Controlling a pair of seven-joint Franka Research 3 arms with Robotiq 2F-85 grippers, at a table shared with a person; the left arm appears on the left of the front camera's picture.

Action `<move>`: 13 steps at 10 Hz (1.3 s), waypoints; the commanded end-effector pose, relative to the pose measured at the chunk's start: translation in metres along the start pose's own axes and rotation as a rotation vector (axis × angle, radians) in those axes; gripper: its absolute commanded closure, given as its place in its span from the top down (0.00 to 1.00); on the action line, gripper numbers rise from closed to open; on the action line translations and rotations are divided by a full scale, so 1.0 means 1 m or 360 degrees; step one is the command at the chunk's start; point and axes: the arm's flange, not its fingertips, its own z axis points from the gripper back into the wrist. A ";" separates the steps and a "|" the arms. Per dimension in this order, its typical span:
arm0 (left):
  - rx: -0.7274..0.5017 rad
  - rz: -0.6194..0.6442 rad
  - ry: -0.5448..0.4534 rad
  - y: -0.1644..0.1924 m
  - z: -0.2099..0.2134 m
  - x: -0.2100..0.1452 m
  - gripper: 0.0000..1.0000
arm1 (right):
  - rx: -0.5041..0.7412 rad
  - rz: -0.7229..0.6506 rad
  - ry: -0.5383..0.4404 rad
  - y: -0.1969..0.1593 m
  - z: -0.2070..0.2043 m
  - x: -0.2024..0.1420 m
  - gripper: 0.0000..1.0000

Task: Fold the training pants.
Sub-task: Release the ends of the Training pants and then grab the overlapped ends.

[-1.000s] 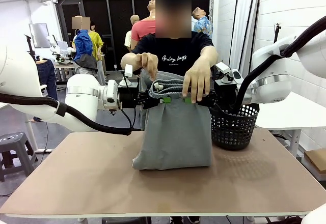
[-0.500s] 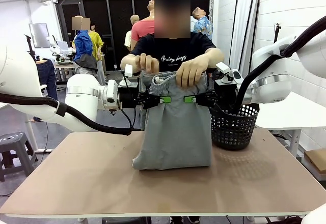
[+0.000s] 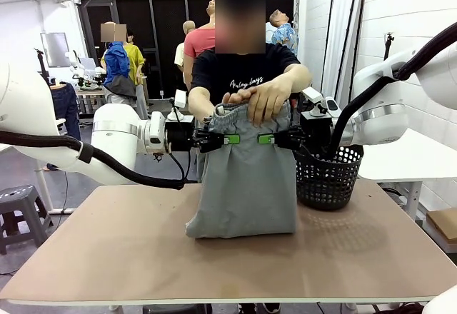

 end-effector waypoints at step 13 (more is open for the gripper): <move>0.0004 0.0003 -0.0003 0.000 0.000 0.002 0.00 | 0.0008 0.0013 -0.0012 0.001 -0.001 0.000 0.00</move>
